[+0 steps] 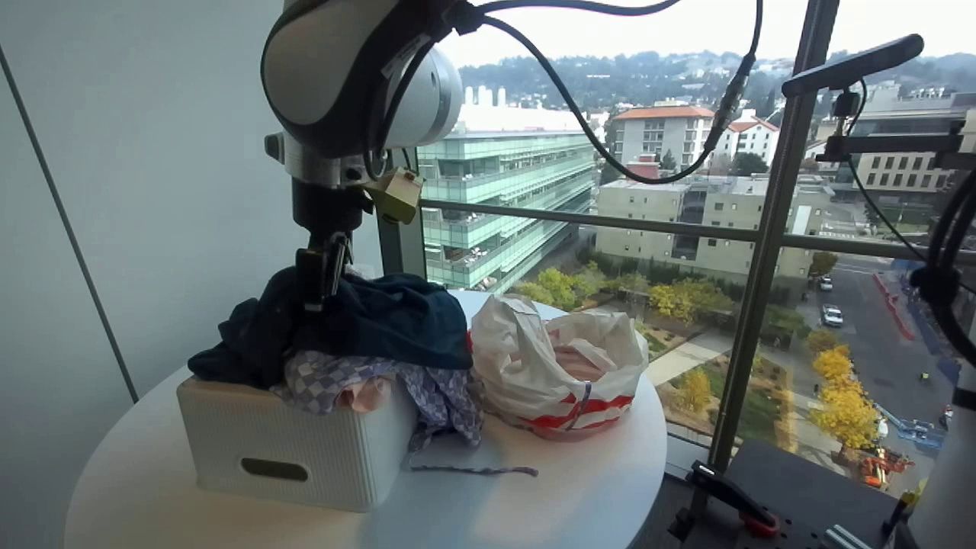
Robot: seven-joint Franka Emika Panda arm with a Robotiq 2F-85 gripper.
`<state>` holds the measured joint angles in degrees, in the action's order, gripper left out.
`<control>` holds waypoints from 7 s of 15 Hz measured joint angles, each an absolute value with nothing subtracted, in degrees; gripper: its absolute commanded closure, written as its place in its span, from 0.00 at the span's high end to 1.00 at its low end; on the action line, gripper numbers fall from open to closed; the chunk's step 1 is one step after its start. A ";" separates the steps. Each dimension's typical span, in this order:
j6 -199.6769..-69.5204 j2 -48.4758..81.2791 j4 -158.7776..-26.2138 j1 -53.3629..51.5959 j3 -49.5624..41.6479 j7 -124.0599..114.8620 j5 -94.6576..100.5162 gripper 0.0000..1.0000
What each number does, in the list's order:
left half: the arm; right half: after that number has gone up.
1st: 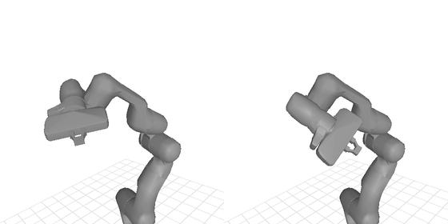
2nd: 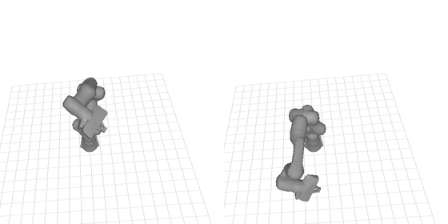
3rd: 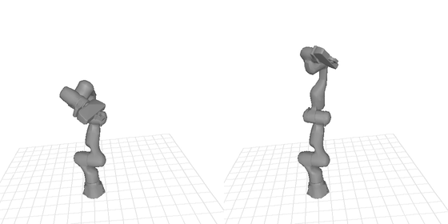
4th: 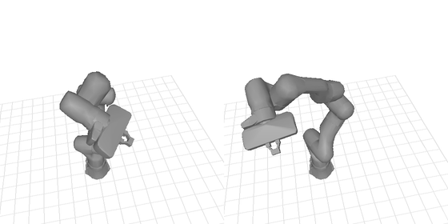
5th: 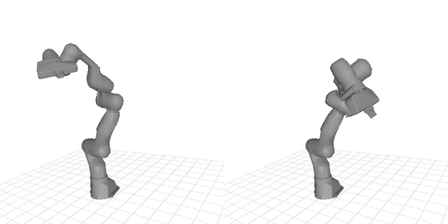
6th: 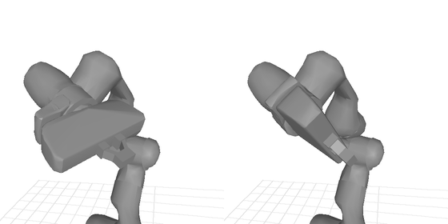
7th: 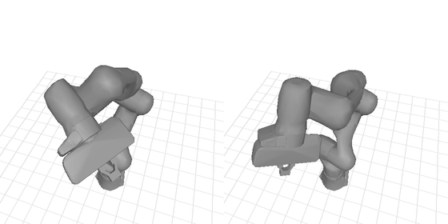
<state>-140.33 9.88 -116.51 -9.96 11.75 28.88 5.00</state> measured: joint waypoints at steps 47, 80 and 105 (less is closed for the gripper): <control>-148.66 -6.11 -102.81 -1.87 -3.41 -23.10 28.25 0.01; -127.00 -10.89 -126.20 8.58 -2.55 -16.27 29.46 0.01; -135.08 18.87 -128.12 1.31 -3.26 -7.94 23.19 0.01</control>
